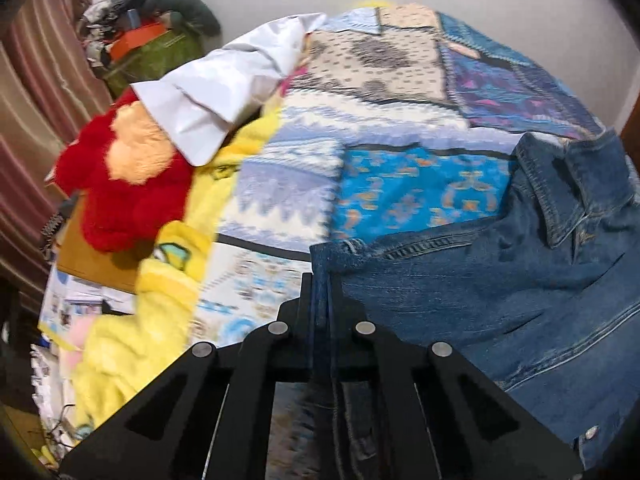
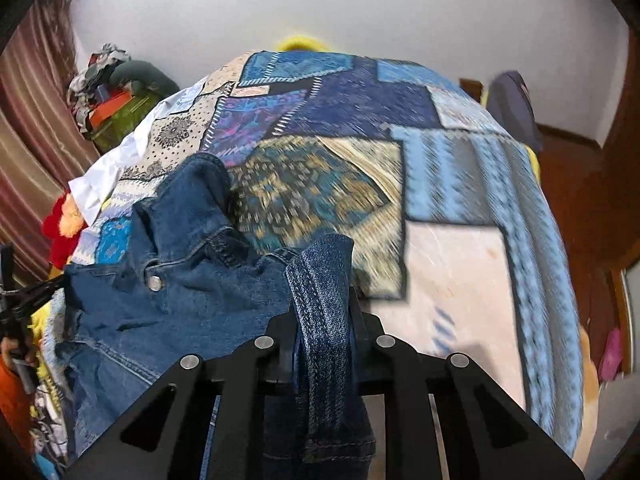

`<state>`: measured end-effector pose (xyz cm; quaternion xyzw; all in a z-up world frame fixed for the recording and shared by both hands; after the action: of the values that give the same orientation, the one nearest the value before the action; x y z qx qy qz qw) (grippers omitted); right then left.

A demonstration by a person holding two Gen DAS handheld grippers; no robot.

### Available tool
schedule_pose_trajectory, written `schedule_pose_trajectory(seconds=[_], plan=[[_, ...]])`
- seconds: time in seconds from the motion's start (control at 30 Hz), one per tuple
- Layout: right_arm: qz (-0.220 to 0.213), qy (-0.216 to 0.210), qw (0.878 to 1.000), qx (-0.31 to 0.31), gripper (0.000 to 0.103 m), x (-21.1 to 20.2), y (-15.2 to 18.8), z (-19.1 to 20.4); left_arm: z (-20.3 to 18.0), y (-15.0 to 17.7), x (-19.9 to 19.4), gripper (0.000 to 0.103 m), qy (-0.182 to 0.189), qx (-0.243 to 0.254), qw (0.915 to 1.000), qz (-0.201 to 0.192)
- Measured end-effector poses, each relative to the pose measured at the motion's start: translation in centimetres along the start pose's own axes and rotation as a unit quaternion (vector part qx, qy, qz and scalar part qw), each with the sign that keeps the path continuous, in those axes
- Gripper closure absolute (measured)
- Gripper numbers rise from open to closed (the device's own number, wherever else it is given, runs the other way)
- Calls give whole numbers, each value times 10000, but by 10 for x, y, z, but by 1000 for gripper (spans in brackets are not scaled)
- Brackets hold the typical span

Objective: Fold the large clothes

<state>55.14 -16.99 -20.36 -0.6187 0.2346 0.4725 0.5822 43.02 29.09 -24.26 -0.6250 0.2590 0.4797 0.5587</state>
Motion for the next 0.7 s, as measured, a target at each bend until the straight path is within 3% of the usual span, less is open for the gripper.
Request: schedule_pose_trajectory(seconds=[0.17,0.23,0.3,0.37,0.43,0.57,0.63,0.7], plan=[[349,692,9961,-413,86,39,-6,13,9,1,27,98,-36,-90,9996,266],[372,967,9934,-498,74,45,-3,11,6,3,36,97,-122,-16,9993,346],[284,1237,9898,-651,50,45,0,9,3,4,42,96,-217,47,9991,356],[217,1431,9871,-684,35,44,1,4,1,5,43,95,-285,101,9991,289],[272,1322,9891,-590,34,39,2,-3,2,5,40,94,-297,119,9991,283],[330,891,9953,-189,34,9,4,-12,6,7,24,80,-181,96,9991,384],[236,647,9976,-22,34,-15,7,-13,6,8,1,74,-118,180,9995,242],[223,422,9988,69,33,-36,14,-10,2,11,-21,57,-38,268,9996,86]])
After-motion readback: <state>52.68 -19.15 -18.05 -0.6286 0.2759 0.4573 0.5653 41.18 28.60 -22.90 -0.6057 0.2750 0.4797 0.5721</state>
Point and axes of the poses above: each gripper's, at about its wrist camera, not at the fingertips, and x roughly the way its jaws point, z to its left, y to its underside, the point moved 2 cm from there along x, roughly the way its jaws point, and after that the axes turned 5 degrees about z, right-handed, at the moved point
